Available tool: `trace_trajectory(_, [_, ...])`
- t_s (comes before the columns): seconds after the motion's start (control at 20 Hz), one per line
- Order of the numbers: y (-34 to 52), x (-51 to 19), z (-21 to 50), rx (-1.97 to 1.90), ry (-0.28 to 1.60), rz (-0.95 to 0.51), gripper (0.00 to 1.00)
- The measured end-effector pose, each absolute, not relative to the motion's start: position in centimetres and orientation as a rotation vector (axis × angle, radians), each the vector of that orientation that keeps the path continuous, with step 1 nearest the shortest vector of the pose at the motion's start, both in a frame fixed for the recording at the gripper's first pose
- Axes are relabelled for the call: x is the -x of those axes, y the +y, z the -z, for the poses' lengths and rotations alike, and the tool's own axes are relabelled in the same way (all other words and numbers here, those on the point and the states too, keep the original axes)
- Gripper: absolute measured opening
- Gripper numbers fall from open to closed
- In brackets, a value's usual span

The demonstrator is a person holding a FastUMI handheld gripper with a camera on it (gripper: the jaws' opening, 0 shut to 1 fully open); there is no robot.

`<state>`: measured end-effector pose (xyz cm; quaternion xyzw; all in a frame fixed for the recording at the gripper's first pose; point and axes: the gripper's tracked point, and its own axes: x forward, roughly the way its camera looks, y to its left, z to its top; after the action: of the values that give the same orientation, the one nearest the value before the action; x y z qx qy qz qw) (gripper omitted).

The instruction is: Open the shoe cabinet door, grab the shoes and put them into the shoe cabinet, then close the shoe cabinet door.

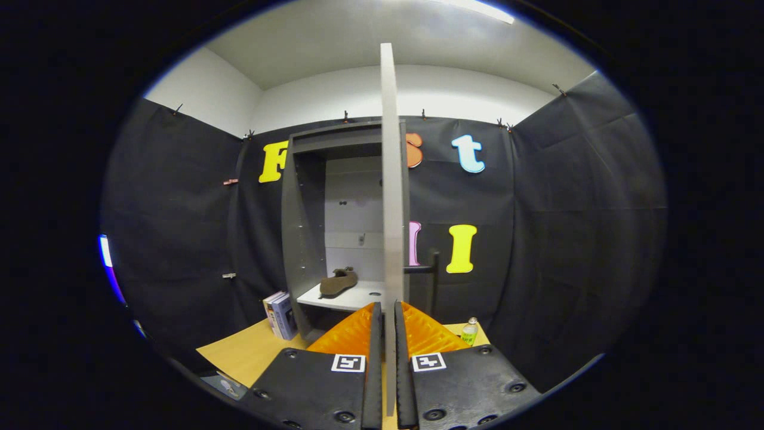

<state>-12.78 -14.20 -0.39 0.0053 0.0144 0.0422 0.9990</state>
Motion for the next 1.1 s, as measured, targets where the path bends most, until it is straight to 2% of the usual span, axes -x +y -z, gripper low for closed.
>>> trace_trajectory(0.25, [-7.3, 10.6, 6.0, -0.024, 0.175, -0.185, 0.14])
trace_trajectory(0.45, [-3.5, 8.3, 12.0, -0.042, 0.329, -0.207, 0.14])
trace_trajectory(0.75, [1.1, 3.8, 22.8, -0.051, 0.558, -0.140, 0.14])
trace_trajectory(1.1, [2.3, 2.4, 37.6, -0.079, 0.858, -0.030, 0.14])
